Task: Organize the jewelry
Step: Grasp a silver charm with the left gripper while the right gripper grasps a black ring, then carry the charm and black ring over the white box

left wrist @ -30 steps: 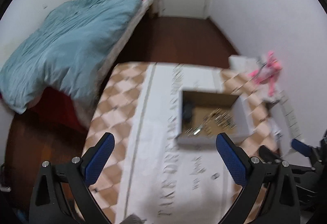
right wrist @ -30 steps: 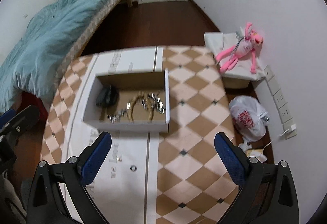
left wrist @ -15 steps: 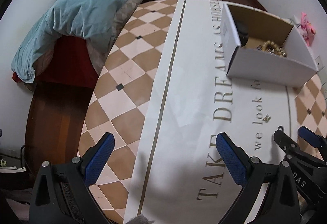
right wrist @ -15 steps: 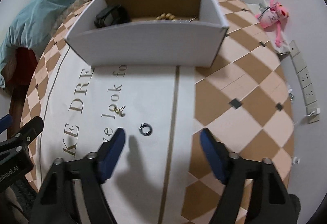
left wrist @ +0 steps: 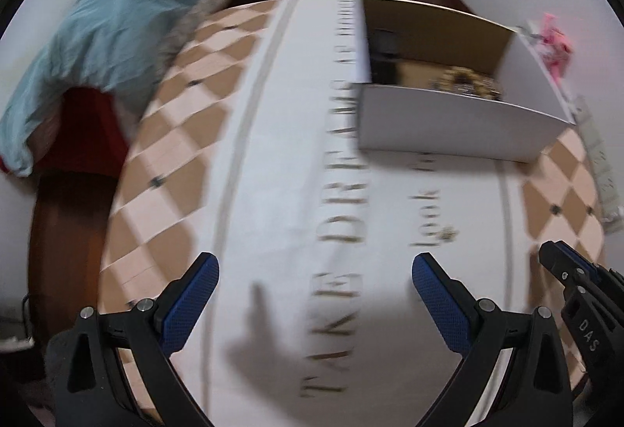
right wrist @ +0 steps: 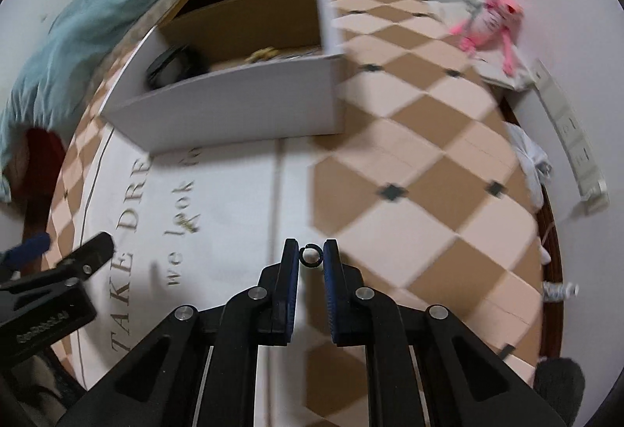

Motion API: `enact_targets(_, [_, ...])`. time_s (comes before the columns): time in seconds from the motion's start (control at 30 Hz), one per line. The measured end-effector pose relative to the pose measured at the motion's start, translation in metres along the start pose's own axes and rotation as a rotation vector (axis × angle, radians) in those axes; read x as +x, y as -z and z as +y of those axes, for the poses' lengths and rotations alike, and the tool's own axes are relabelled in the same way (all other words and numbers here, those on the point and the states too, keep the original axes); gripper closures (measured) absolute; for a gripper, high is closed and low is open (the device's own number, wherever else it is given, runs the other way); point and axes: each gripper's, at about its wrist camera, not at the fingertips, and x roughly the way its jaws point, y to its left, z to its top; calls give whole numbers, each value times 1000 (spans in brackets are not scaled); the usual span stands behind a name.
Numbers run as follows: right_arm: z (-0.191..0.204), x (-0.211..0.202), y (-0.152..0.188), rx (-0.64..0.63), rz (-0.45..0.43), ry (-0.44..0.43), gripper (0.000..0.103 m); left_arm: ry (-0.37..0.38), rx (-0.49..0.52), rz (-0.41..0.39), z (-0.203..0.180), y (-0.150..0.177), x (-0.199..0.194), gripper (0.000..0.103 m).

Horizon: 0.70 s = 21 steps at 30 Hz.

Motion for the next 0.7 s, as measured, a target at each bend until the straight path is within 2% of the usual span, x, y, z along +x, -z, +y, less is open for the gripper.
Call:
enact_targets(0.1, [-19, -7, -1, 36, -9, 11, 90, 46, 49, 3, -20, -3, 8, 7])
enact_targets(0.17, [-27, -8, -1, 49, -12, 21, 90, 76, 74, 16, -32, -5, 14, 29])
enact_targets(0.23, [-34, -9, -1, 64, -14, 29, 90, 96, 87, 25, -40, -7, 19, 42])
enact_targets(0.33, [-39, -9, -3, 77, -12, 36, 90, 122, 111, 19, -50, -7, 21, 69])
enact_targets(0.37, [-41, -8, -3, 80, -11, 38, 90, 129, 121, 21, -54, -7, 23, 76])
enact_targets(0.4, [-42, -8, -5, 81, -9, 39, 90, 128, 127, 9, -56, -7, 22, 79])
enact_targets(0.47, [-44, -9, -5, 80, -9, 42, 90, 145, 143, -2, -61, -8, 21, 95])
enact_targets(0.7, [-42, -20, -11, 76, -31, 36, 90, 192, 152, -34, -62, -10, 9, 100])
